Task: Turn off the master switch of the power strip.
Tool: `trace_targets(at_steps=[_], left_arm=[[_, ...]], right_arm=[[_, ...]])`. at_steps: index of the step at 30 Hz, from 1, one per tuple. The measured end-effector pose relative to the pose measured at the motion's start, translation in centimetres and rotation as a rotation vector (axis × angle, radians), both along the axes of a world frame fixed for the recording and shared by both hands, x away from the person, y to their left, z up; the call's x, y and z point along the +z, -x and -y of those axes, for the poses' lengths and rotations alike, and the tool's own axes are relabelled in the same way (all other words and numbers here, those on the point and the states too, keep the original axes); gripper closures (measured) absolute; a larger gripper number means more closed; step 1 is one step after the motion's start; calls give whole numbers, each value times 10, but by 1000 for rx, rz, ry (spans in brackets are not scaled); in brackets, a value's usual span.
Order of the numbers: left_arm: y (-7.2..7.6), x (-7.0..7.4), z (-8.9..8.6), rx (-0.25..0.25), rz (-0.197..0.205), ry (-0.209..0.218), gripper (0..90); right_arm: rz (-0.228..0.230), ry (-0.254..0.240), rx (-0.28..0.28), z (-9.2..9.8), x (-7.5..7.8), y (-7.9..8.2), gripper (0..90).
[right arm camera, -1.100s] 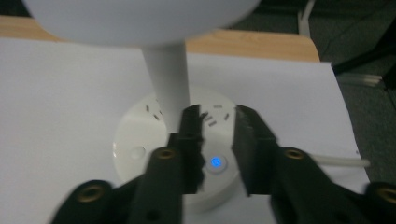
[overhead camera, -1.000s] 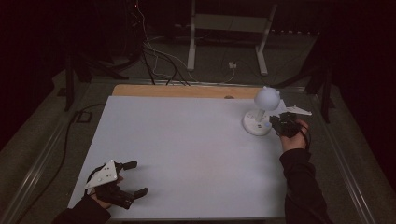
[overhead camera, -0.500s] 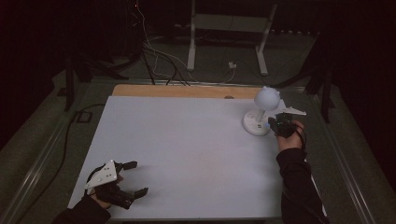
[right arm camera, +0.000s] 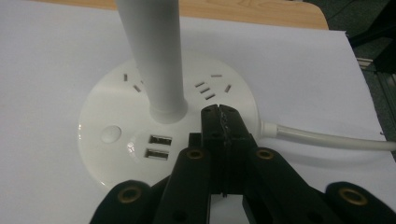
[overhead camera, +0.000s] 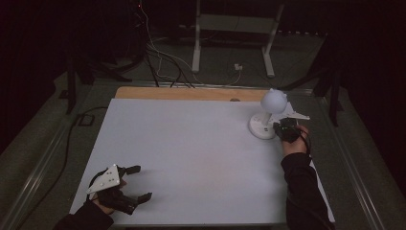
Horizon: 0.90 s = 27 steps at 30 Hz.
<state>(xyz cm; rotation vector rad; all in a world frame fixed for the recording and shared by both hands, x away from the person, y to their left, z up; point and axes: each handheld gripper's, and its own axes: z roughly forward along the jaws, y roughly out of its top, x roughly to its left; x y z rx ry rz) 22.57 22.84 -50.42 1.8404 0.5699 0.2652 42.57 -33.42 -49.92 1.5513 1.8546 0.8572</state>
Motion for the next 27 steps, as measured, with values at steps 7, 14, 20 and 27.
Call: trace_targets(at_steps=[7, 14, 20, 27], left_arm=[[0, 0, 0, 0, -1, 1, 3], [0, 0, 0, 1, -3, 2, 3], [0, 0, 1, 0, -2, -1, 3], [0, 0, 0, -2, 1, -2, 4]], right_arm=[[3, 18, -5, 0, -3, 0, 900], [13, 18, -16, 0, -6, 1, 900], [18, 41, -21, -4, -6, 1, 900], [17, 22, -39, -4, -6, 2, 900]])
